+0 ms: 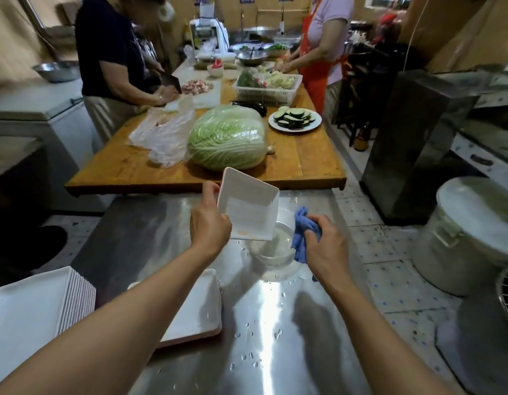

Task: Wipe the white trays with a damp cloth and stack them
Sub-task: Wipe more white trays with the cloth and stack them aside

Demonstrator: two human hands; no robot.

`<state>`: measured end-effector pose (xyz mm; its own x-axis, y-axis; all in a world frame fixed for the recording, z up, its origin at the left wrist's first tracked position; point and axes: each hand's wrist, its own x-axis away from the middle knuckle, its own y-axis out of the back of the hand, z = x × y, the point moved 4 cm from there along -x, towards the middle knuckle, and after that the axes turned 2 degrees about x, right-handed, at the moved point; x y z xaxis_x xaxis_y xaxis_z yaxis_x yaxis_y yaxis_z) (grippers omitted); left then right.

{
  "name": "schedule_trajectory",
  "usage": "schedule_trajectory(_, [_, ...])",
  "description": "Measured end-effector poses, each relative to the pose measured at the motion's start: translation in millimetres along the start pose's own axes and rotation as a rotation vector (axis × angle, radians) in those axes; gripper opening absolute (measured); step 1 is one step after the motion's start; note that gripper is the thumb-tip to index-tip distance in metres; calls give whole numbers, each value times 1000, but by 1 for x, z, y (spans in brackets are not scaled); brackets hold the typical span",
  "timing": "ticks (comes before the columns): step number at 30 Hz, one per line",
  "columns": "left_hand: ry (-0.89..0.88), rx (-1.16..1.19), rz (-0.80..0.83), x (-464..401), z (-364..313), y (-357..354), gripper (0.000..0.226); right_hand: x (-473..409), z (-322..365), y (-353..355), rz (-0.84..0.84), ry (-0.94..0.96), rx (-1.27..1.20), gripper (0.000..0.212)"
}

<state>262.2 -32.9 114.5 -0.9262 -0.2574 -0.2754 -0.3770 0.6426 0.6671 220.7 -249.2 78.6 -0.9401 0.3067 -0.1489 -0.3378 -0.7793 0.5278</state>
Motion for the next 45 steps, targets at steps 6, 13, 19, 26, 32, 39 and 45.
schedule_trajectory(6, [-19,-11,27,-4,-9,0,46,-5,2,2,11,3,-23,22])
schedule_trajectory(13, [-10,-38,32,-8,-12,0,46,-8,7,3,27,-9,-23,24])
schedule_trajectory(19, [-3,-14,26,-5,-8,4,46,-5,13,-1,25,14,-30,24])
schedule_trajectory(26, [260,285,21,7,16,24,41,0,21,-6,17,56,14,26])
schedule_trajectory(32, [480,633,76,34,46,48,47,8,78,-13,-28,311,27,24])
schedule_trajectory(39, [471,762,84,45,55,84,46,49,112,-62,250,477,475,33])
schedule_trajectory(45, [466,786,114,58,66,113,48,77,154,-95,302,653,320,33])
